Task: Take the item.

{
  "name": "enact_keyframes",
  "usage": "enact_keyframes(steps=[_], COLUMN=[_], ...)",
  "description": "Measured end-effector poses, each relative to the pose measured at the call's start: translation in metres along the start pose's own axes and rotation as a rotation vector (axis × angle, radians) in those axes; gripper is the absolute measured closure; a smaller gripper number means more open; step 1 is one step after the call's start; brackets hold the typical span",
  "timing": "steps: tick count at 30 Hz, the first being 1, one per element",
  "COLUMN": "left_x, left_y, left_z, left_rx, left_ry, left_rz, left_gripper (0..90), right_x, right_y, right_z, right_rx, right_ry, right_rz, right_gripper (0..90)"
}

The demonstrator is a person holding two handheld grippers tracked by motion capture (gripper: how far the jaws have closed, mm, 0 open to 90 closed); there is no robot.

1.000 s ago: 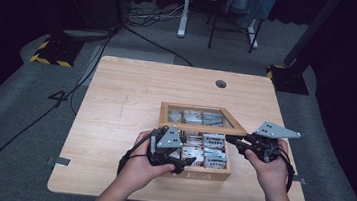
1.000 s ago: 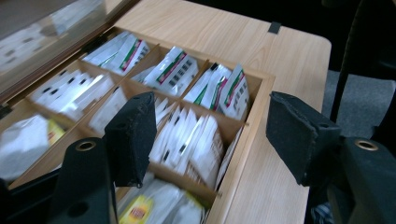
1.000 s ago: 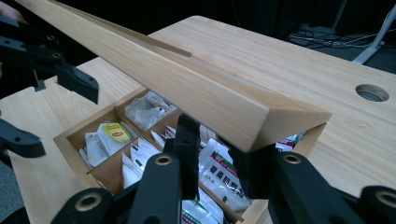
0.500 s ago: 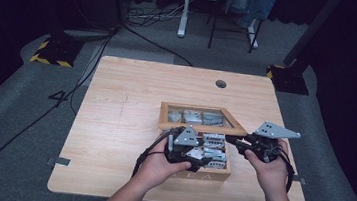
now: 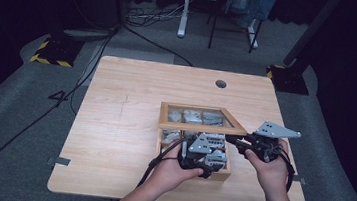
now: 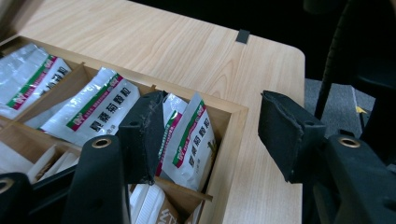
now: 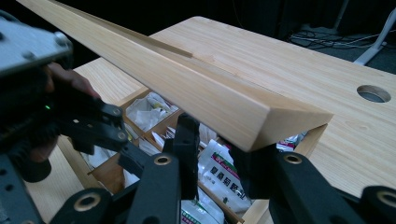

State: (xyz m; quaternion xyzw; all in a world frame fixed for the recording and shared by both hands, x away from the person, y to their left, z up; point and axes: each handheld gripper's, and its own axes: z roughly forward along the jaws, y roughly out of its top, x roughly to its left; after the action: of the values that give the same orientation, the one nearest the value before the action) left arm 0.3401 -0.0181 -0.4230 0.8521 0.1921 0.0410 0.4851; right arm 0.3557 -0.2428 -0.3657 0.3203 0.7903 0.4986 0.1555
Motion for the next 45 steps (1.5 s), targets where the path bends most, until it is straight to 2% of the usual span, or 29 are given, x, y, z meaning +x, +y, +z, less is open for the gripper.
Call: enact_keyframes(steps=[2, 7, 17, 18, 19, 20, 21, 24, 26, 30, 32, 34, 42, 45], left_x=[0.001, 0.004, 0.012, 0.013, 0.014, 0.015, 0.014, 0.015, 0.016, 0.016, 0.016, 0.016, 0.013, 0.011], left_y=[0.000, -0.002, -0.002, -0.003, -0.003, -0.004, -0.006, -0.007, -0.008, -0.010, -0.011, -0.011, -0.009, -0.007], left_z=[0.004, 0.015, 0.026, 0.026, 0.027, 0.029, 0.030, 0.032, 0.033, 0.036, 0.036, 0.035, 0.031, 0.027], left_rx=[0.014, 0.041, 0.071, 0.082, 0.112, 0.128, 0.122, 0.122, 0.132, 0.144, 0.144, 0.144, 0.124, 0.098], left_ry=[0.007, 0.005, -0.004, -0.002, -0.003, -0.007, -0.020, -0.019, -0.039, -0.063, -0.081, -0.079, -0.073, -0.064], left_rz=[0.007, -0.008, -0.062, -0.079, -0.076, -0.083, -0.100, -0.103, -0.115, -0.141, -0.132, -0.113, -0.072, -0.065], left_gripper=[43.6, 49.7, 60.8, 61.5, 62.7, 63.6, 64.7, 67.1, 69.4, 79.5, 85.1, 87.3, 88.5, 88.7], right_x=[0.000, -0.001, -0.001, -0.001, -0.001, -0.001, -0.001, -0.001, -0.001, -0.001, -0.001, -0.001, -0.001, -0.001], right_y=[0.000, 0.001, 0.001, 0.001, 0.001, 0.001, 0.001, 0.001, 0.001, 0.001, 0.001, 0.001, 0.001, 0.001], right_z=[0.000, 0.000, 0.000, 0.000, 0.000, 0.000, 0.000, 0.000, 0.000, 0.000, 0.000, 0.000, 0.000, 0.000], right_rx=[-0.001, -0.002, -0.003, -0.003, -0.003, -0.003, -0.003, -0.002, -0.002, -0.002, -0.002, -0.003, -0.003, -0.004], right_ry=[0.000, 0.002, 0.004, 0.004, 0.004, 0.004, 0.004, 0.003, 0.001, 0.001, 0.001, 0.001, 0.002, 0.000], right_rz=[0.000, 0.001, 0.000, 0.000, -0.001, 0.000, 0.000, -0.002, -0.003, -0.003, -0.004, -0.004, -0.005, -0.005], right_gripper=[71.8, 71.8, 71.9, 71.9, 71.9, 71.9, 71.9, 71.9, 71.9, 71.9, 71.9, 71.9, 72.0, 71.9])
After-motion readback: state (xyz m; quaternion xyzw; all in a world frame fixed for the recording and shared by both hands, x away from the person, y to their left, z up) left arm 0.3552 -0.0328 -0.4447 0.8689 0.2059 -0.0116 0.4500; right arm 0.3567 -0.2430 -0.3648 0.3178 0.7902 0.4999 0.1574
